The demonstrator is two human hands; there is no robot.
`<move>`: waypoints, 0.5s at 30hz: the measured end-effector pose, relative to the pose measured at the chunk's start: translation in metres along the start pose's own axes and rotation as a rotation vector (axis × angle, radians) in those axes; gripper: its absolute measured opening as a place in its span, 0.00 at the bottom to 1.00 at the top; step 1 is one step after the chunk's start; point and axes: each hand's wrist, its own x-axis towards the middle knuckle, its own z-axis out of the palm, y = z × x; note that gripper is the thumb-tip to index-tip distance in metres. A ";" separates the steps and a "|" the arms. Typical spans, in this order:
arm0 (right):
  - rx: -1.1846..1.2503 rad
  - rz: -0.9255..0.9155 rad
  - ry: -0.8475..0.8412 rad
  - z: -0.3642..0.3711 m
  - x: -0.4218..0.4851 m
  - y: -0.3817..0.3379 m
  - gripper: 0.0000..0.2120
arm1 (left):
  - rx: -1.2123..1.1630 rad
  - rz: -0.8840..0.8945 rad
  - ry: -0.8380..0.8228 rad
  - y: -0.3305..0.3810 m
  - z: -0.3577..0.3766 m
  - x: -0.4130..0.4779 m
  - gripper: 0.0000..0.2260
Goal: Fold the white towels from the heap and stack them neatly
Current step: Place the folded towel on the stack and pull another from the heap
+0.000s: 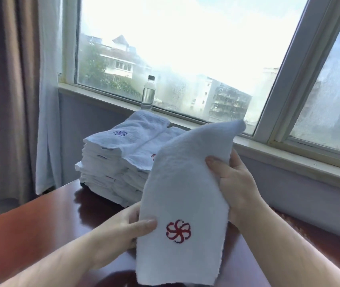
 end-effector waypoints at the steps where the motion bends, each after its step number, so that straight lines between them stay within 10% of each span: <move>1: 0.019 -0.002 0.012 0.004 0.012 0.000 0.16 | 0.017 0.016 0.004 0.004 -0.004 0.001 0.26; 15: -0.037 0.049 0.087 0.013 0.179 -0.006 0.15 | -0.069 0.090 0.166 0.130 -0.063 0.075 0.21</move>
